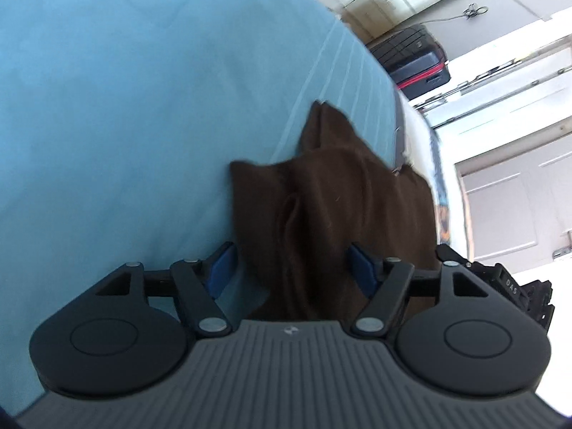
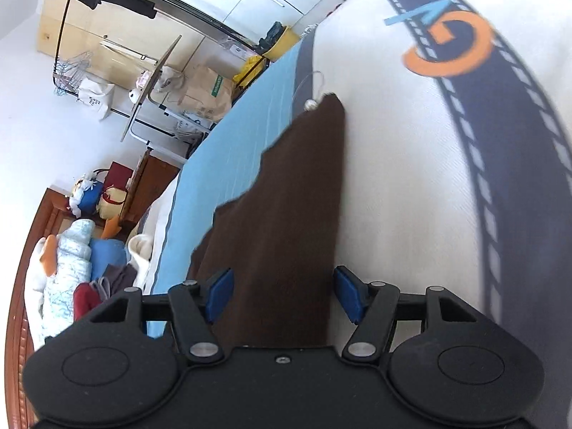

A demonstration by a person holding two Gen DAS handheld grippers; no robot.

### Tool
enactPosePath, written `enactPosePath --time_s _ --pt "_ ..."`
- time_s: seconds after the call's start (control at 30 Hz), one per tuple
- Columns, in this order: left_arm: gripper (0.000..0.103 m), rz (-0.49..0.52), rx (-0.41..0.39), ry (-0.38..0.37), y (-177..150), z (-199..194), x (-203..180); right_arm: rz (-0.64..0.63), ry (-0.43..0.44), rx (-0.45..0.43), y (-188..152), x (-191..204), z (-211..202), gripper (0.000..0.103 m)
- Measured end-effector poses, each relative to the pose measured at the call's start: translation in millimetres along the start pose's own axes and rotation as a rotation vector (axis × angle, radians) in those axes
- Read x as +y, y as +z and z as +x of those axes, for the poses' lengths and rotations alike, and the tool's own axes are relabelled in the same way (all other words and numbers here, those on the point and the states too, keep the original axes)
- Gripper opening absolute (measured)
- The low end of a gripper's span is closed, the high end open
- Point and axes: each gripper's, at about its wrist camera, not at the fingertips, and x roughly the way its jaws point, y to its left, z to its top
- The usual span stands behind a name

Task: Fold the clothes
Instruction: 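Grasp the folded hoodie with the left gripper while the right gripper grasps its other end, then lift the folded hoodie with both grippers and carry it toward the clothes pile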

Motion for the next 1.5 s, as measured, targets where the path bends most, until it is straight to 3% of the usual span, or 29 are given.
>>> enactPosePath --time_s 0.07,0.1,0.13,0.17,0.2,0.27,0.37,0.47,0.53,0.57,0.6,0.67,0.77,0.83,0.93,0.97,1.0,1.03,1.23,1.4,1.5 --pt "0.087 0.028 0.019 -0.016 4.5 13.2 -3.3 -0.041 0.023 0.008 2.9 8.5 12.0 0.069" --pt "0.089 0.047 0.019 -0.019 6.1 16.9 -6.6 -0.093 0.017 0.013 2.2 14.2 16.2 0.063" --pt "0.083 0.067 0.019 -0.023 7.6 20.6 -10.1 -0.17 -0.011 0.007 0.8 21.3 18.2 0.054" --pt "0.062 0.105 0.008 -0.028 7.3 22.9 -14.8 -0.267 -0.065 -0.016 -1.9 29.2 17.6 0.034" --pt "0.02 0.151 -0.002 -0.032 6.3 23.5 -21.4 -0.323 -0.083 -0.043 -3.4 33.5 13.7 0.028" --pt "0.021 0.251 -0.077 -0.025 -0.7 15.3 -38.0 -0.412 -0.086 -0.104 -6.2 42.5 3.8 0.02" --pt "0.022 0.415 -0.172 0.008 -12.5 2.0 -65.0 -0.527 -0.078 -0.185 -14.7 62.5 -11.6 0.02" --pt "0.027 0.397 -0.129 0.028 -11.5 10.2 -63.6 -0.589 -0.178 -0.176 -14.7 69.6 -0.1 0.023" --pt "0.04 0.338 -0.091 0.05 -7.2 18.1 -54.1 -0.508 -0.208 -0.146 -8.1 54.7 4.3 0.028" --pt "0.043 0.311 -0.073 0.059 -5.3 21.8 -49.9 -0.466 -0.222 -0.131 -4.8 46.9 6.4 0.035" --pt "0.05 0.319 -0.066 0.047 -6.6 22.2 -50.9 -0.4 -0.206 -0.127 -1.9 37.8 3.0 0.044" --pt "0.057 0.335 -0.05 0.023 -9.1 23.0 -53.0 -0.253 -0.136 -0.095 0.5 21.4 -4.9 0.05" --pt "0.054 0.36 -0.027 -0.012 -12.8 24.3 -56.1 -0.012 0.033 0.031 -3.2 -3.4 -9.1 0.067" --pt "0.04 0.376 -0.012 -0.036 -15.4 25.1 -58.1 0.081 0.154 0.14 -12.3 -13.1 -3.3 0.071" --pt "0.028 0.402 0.009 -0.07 -19.1 26.1 -61.4 -0.026 0.146 0.145 -19.6 1.1 9.8 0.073" --pt "0.028 0.43 -0.015 -0.06 -20.1 23.1 -65.0 -0.063 0.141 0.134 -20.5 8.1 14.7 0.067" --pt "0.027 0.467 -0.039 -0.049 -22.0 19.2 -70.0 -0.1 0.136 0.123 -21.4 15.1 19.6 0.045" --pt "0.027 0.483 -0.05 -0.054 -23.5 16.5 -74.5 -0.152 0.107 0.116 -23.0 21.2 23.0 0.038" --pt "0.024 0.501 -0.102 -0.069 -27.6 -0.2 -85.0 -0.43 -0.044 0.037 -30.8 69.9 11.7 0.034" --pt "0.024 0.482 -0.163 -0.09 -26.3 -22.0 -87.2 -0.59 -0.071 -0.085 -27.1 102.2 -16.4 0.034" --pt "0.024 0.476 -0.203 -0.095 -26.8 -33.9 -89.9 -0.621 -0.064 -0.09 -25.3 119.0 -28.5 0.034"
